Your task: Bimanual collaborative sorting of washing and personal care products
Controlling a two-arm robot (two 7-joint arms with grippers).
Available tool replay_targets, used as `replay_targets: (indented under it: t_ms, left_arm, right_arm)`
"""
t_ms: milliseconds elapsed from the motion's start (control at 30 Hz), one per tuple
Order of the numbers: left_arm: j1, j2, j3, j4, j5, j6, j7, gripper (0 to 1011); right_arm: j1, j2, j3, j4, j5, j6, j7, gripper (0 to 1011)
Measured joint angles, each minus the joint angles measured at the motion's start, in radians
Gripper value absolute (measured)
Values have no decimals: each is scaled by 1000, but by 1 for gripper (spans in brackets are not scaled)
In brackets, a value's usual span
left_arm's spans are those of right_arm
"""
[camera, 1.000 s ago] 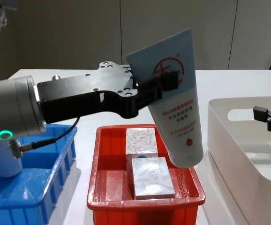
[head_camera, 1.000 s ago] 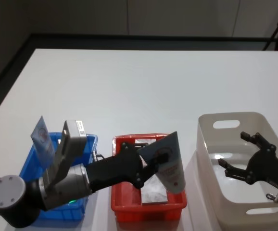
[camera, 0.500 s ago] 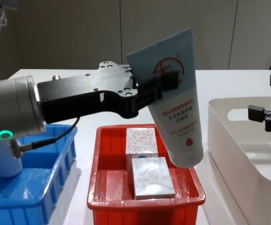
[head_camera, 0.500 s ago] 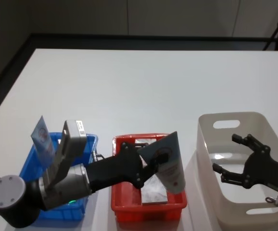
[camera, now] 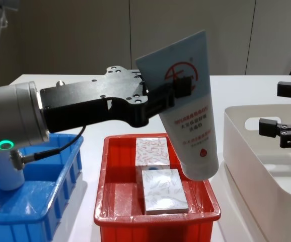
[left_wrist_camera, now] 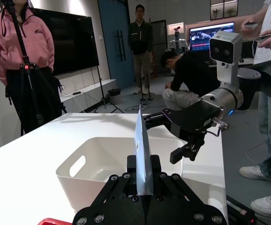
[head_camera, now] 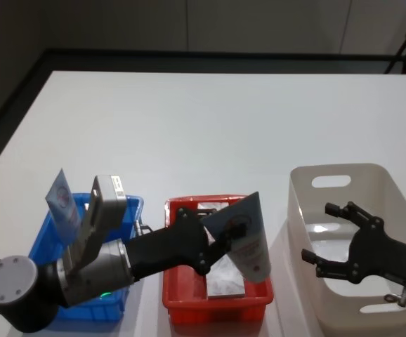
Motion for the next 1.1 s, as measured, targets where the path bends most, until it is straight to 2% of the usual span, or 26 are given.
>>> replay_targets:
  t_ms: [300, 500, 1100]
  left_arm:
    - [0, 0, 0, 0, 0, 0, 0, 169]
    - [0, 0, 0, 0, 0, 0, 0, 169]
    - [0, 0, 0, 0, 0, 0, 0, 169]
  right_arm:
    - [20, -11, -14, 16, 6, -2, 55, 1001]
    - [44, -22, -38, 32, 9, -9, 89, 1001]
    - [115, -48, -100, 86, 8, -12, 139, 1001]
